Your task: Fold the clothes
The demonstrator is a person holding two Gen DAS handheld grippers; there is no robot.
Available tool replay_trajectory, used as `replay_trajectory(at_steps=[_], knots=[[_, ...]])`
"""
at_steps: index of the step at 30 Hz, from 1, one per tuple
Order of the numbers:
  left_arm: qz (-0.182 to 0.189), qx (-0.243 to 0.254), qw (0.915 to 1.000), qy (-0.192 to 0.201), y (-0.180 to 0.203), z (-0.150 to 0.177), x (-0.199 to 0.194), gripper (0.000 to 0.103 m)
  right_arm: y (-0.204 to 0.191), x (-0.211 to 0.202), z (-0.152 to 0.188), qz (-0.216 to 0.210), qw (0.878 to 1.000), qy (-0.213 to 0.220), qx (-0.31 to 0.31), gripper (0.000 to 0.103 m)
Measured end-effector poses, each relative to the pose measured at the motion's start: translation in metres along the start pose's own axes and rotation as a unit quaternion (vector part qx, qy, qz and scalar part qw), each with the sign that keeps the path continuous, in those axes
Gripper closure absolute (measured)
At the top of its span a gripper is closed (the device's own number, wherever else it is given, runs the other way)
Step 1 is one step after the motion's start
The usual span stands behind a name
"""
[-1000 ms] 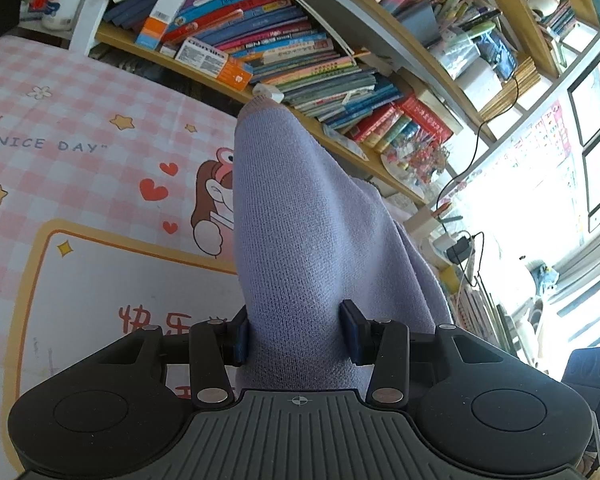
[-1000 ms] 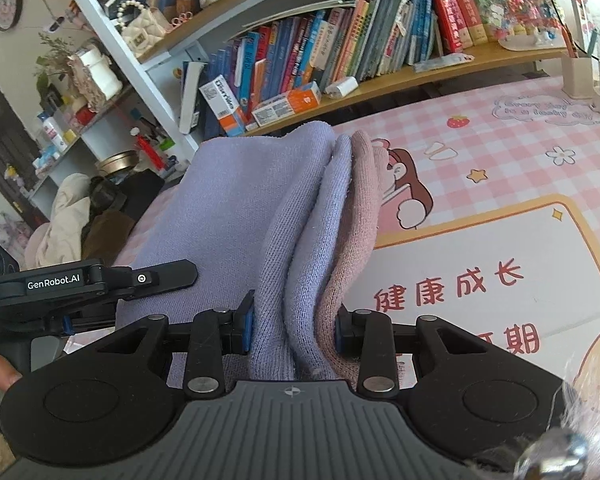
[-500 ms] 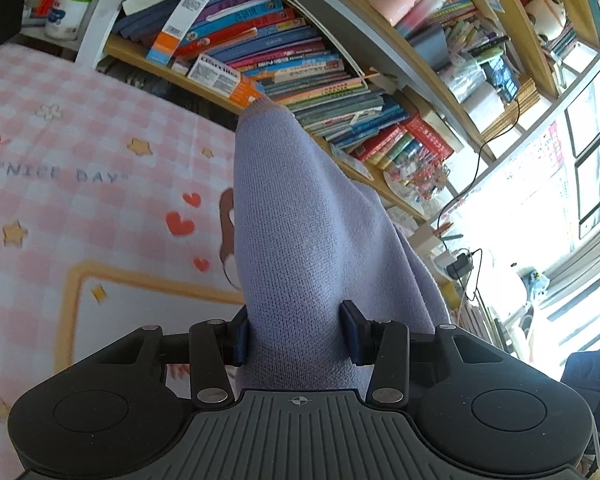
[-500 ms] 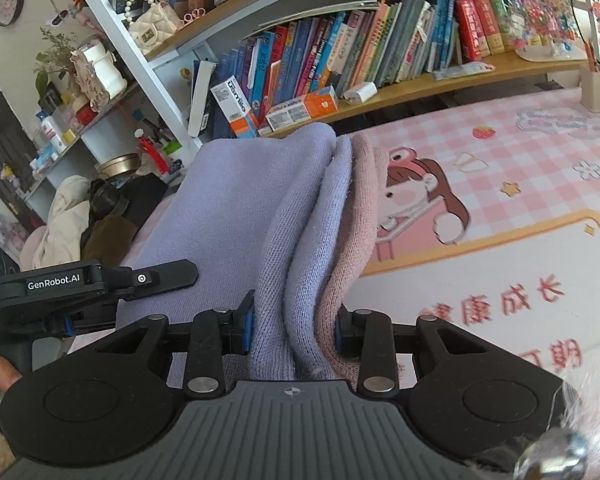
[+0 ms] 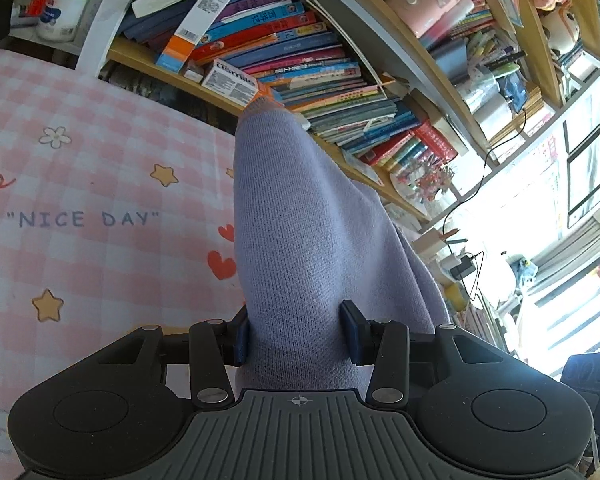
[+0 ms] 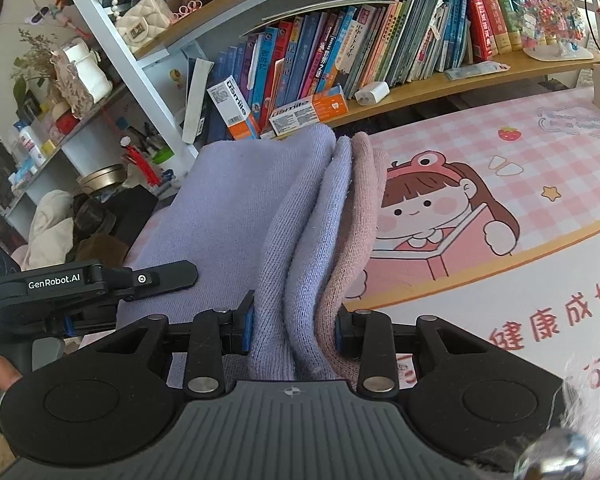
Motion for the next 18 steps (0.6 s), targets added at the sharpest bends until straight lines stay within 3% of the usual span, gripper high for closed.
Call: replay_trajectory(at_steps=[18], knots=[[0.034,-0.011,0.9993,0.007,-0.030,-0.076,0.001,0.060,-0.034,0.059,-0.050,0.018,0.999,-0.001,-0.049,0.072]])
Point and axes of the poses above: each gripper's, at about its wrist camera, not at the fingertips, and x roughly the way its jaws point, y to its right, z to its underside, the point moved 9 cm from there along x, roughly the way its jaws point, and after that the axes turned 15 degrees about -x, right-handed, at the moved point
